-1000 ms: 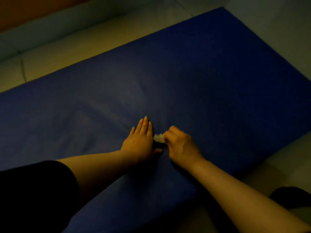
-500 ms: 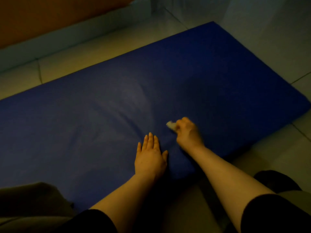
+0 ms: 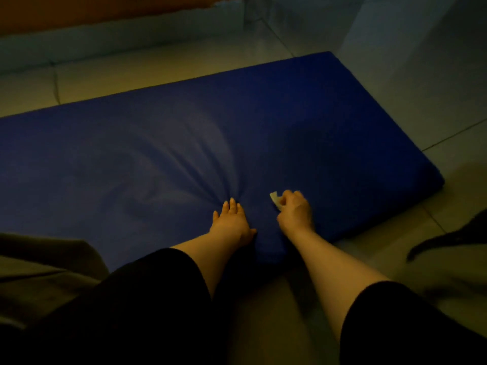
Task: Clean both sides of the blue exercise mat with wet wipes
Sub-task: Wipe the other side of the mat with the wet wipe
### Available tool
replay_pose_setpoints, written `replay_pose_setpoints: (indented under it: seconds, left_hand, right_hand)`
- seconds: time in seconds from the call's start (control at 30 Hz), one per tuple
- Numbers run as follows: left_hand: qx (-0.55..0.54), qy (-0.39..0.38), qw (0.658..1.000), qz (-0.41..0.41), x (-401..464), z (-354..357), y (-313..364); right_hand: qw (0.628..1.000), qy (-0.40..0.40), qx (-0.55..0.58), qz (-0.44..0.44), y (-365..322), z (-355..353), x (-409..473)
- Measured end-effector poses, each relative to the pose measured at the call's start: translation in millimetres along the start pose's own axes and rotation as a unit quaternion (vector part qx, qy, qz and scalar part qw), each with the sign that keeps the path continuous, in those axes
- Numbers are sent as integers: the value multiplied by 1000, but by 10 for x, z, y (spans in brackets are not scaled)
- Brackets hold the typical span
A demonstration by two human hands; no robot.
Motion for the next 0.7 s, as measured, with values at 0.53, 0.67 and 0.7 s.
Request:
replay_pose_setpoints:
  seconds: [0.53, 0.67, 0.7]
  left_hand:
    - [32, 75, 997, 8, -49, 93, -25]
    - [41, 85, 996, 7, -66, 97, -30]
    - [40, 86, 995, 7, -76, 96, -24]
  right_hand:
    - [972, -50, 80, -215, -359, 298, -592]
    - [983, -49, 48, -169, 31, 164, -298]
    - [990, -26, 38, -130, 196, 72, -182]
Point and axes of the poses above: each hand's wrist, its own x-axis towards the middle knuckle, its own z-axis out of the palm, y = z × x, the point moved 8 cm from there along x, towards the middle knuckle
